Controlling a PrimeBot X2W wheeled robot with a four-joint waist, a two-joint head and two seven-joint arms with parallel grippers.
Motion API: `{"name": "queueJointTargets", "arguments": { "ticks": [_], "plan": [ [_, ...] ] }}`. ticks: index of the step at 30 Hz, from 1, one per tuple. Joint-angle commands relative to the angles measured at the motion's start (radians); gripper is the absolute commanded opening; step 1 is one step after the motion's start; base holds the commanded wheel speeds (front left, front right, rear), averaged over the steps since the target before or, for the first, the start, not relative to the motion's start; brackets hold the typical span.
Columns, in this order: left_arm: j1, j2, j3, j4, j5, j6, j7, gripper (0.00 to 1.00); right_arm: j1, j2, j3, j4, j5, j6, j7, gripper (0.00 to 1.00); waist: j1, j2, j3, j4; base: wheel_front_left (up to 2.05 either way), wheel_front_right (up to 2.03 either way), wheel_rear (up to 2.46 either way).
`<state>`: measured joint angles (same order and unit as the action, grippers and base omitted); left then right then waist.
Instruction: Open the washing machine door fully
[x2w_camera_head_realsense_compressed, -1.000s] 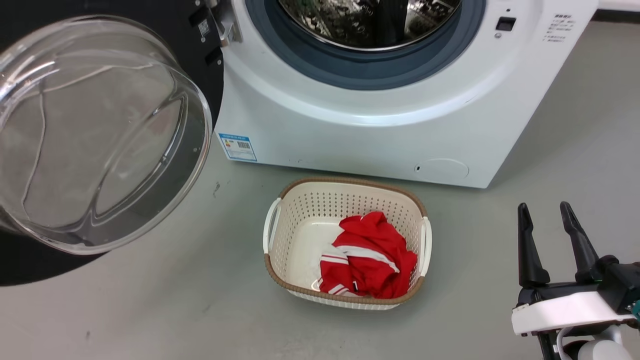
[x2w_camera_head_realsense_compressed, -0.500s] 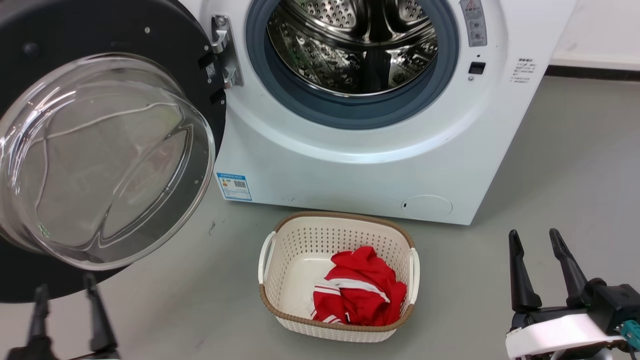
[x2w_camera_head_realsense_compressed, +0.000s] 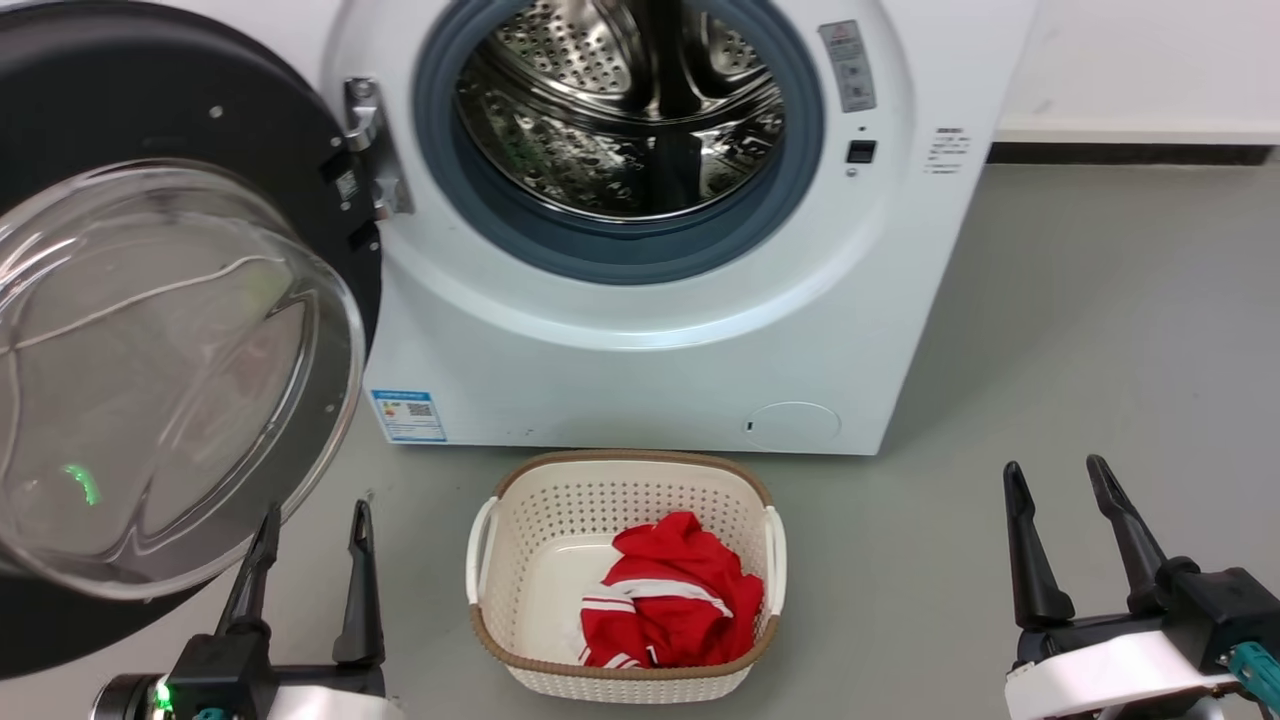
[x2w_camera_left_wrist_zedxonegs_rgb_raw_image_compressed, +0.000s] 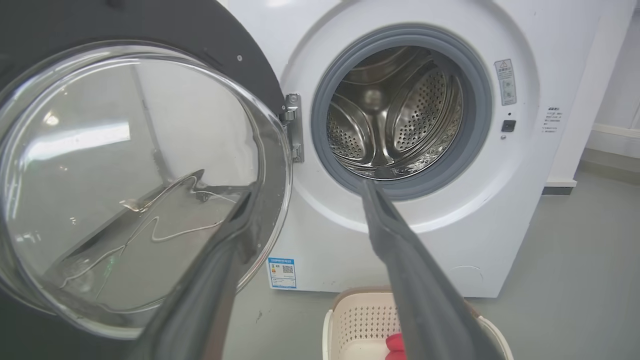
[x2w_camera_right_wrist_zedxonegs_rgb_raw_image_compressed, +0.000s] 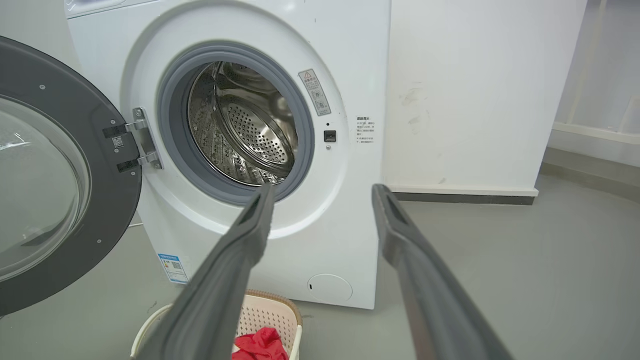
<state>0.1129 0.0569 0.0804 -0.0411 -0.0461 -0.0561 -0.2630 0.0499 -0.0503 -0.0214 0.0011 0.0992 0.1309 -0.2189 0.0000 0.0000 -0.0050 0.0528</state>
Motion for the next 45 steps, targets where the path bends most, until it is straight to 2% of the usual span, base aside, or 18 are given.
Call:
{"name": "queueJointTargets", "arguments": {
  "ticks": [1, 13, 33, 34, 37, 38, 45],
  "plan": [
    [-0.018, 0.005, -0.001, 0.007, 0.003, -0.004, -0.002, 1.0, 0.014, 0.001, -0.001, -0.005, -0.004, 0.0, 0.004, 1.0, 0.0, 0.0, -0.003, -0.02, 0.0, 0.0, 0.0],
    [-0.057, 0.013, -0.008, 0.063, 0.006, 0.003, -0.002, 1.0, 0.028, 0.001, 0.012, 0.012, 0.0, 0.0, 0.025, 1.0, 0.0, 0.0, 0.001, -0.07, 0.0, 0.0, 0.0],
    [-0.039, 0.01, -0.013, 0.073, 0.002, 0.016, -0.002, 1.0, 0.023, 0.001, 0.014, 0.008, 0.009, 0.0, 0.024, 1.0, 0.0, 0.0, 0.002, -0.061, 0.0, 0.0, 0.0],
    [-0.046, 0.008, -0.012, 0.074, -0.001, 0.012, 0.0, 0.0, 0.022, 0.0, 0.015, 0.011, 0.004, 0.0, 0.024, 0.0, 0.0, 0.0, 0.002, -0.06, 0.0, 0.0, 0.0],
    [-0.046, 0.004, -0.008, 0.095, -0.01, 0.011, 0.006, 0.0, 0.026, 0.0, 0.018, 0.024, 0.011, 0.0, 0.024, 0.0, 0.0, 0.0, 0.002, -0.06, 0.0, 0.0, 0.0],
    [-0.061, 0.004, 0.003, 0.111, -0.053, 0.009, 0.024, 0.0, 0.026, 0.0, 0.02, 0.023, 0.059, 0.0, 0.028, 0.0, 0.0, 0.0, 0.002, -0.06, 0.0, 0.0, 0.0],
    [-0.075, 0.003, 0.007, 0.126, -0.184, 0.002, 0.058, 0.0, 0.006, -0.011, 0.018, 0.044, 0.196, 0.0, 0.049, 0.0, 0.0, 0.0, 0.002, -0.06, 0.0, 0.0, 0.0]
  ]
}}
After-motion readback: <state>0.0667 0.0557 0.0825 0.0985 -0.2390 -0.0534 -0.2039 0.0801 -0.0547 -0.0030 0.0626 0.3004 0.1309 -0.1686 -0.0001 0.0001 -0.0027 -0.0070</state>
